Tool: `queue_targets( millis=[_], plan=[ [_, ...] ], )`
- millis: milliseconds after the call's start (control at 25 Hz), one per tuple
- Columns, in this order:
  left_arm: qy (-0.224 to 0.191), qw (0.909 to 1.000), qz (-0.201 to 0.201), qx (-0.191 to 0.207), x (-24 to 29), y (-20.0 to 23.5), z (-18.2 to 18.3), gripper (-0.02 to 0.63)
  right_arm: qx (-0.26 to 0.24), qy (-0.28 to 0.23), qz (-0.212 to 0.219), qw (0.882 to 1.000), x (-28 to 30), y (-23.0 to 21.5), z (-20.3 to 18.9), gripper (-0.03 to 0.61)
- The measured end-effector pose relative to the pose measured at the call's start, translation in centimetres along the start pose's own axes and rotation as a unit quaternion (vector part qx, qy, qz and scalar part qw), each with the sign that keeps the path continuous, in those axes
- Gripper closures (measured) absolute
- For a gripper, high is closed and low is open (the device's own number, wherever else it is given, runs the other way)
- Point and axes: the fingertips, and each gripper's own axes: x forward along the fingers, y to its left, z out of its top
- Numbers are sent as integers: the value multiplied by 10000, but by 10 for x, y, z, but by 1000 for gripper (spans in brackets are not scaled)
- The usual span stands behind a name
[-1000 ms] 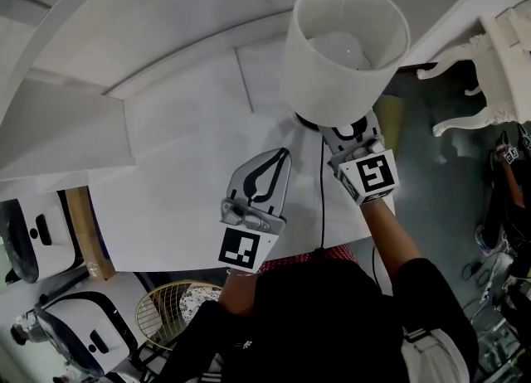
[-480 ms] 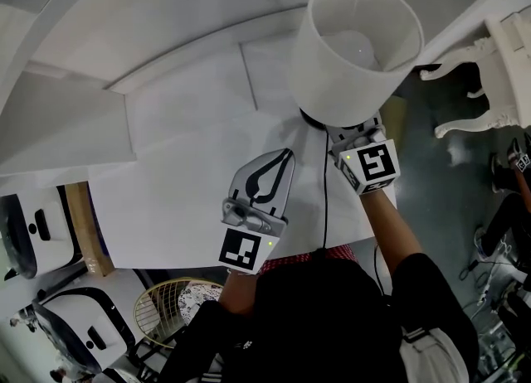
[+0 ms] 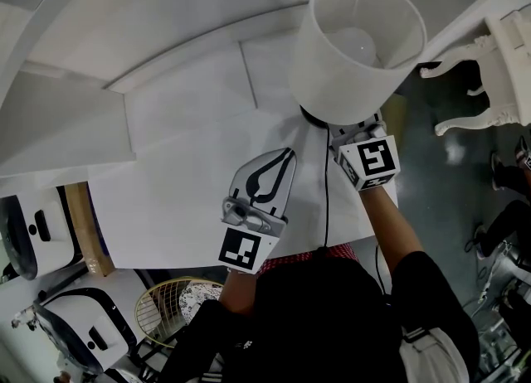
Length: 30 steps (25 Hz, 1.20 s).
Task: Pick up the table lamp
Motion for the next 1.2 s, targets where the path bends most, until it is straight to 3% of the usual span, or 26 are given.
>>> queue_targets(
  millis=[280,480,840,1200],
  plan=[
    [-4,10000,-15,-9,2,1,-2,600,72,-74,-56,9999,6,-1,5,417],
    [-4,10000,-11,-44,4,2,-4,600,103,-47,-207,9997,6,-8,5,488],
    [-13,9999,-113,30,14,6,-10,600,143,-4,-284,9995,6,-9,5,491],
    [6,9987,-347,375,36,9,-25,600,168,51,-230,9996,6,-8,4,492]
  ],
)
